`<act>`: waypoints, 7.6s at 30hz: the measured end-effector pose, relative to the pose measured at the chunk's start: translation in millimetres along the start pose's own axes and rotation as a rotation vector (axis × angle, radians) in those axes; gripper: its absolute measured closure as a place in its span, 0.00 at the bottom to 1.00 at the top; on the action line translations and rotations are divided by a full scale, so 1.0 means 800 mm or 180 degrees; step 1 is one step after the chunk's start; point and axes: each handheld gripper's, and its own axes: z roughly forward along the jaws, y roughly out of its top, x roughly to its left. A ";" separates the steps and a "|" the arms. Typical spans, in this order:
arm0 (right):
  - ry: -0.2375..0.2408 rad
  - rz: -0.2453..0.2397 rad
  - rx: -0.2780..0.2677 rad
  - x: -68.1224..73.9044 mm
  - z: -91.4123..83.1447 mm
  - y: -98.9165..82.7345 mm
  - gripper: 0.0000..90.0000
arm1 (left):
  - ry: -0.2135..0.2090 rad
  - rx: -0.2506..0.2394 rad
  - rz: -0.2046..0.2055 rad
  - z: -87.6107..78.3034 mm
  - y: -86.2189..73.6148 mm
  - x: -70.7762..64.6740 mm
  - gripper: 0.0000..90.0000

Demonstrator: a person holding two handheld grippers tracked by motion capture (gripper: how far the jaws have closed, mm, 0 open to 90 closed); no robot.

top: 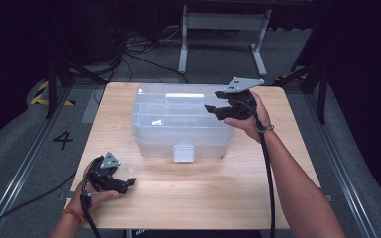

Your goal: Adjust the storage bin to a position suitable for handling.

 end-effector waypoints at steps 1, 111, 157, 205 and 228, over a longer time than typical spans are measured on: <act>-0.0005 -0.0014 -0.0021 0.000 0.002 0.001 0.46 | 0.0007 -0.0003 0.0028 0.000 0.000 0.001 0.01; 0.0078 -0.0134 0.0451 -0.017 0.048 0.061 0.80 | 0.0185 -0.1117 -0.0123 -0.042 0.106 -0.004 1.00; -0.0272 0.0113 -0.0120 -0.033 -0.104 -0.078 0.70 | 0.0295 -0.1123 0.0023 -0.064 0.134 0.001 1.00; -0.0476 0.0127 -0.0431 -0.011 -0.044 -0.104 0.57 | 0.0383 -0.1133 0.0084 -0.079 0.152 0.012 0.96; -0.0746 0.0373 -0.0723 -0.022 -0.035 -0.083 0.63 | 0.0410 -0.0867 0.0110 -0.083 0.067 0.010 0.76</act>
